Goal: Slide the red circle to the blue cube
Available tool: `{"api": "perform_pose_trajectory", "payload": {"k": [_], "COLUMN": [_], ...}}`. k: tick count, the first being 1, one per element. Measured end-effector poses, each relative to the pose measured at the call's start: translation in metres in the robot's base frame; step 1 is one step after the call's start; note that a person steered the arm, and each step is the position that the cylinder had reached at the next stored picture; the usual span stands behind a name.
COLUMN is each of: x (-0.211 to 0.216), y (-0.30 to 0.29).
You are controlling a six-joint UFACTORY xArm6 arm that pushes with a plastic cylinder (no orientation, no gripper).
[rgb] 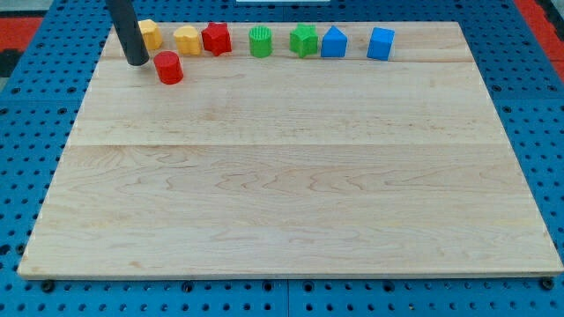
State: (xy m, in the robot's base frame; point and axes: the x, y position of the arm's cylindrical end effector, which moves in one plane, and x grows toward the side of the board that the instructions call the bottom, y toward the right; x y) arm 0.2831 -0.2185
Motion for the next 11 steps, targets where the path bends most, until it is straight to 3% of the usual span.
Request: {"api": "perform_pose_trajectory", "payload": {"k": [1, 3, 4, 5, 7, 8, 9, 10, 11], "x": [0.007, 0.033, 0.046, 0.048, 0.083, 0.049, 0.054, 0.027, 0.017], "y": [0.005, 0.189, 0.145, 0.244, 0.316, 0.344, 0.314, 0.314, 0.388]}}
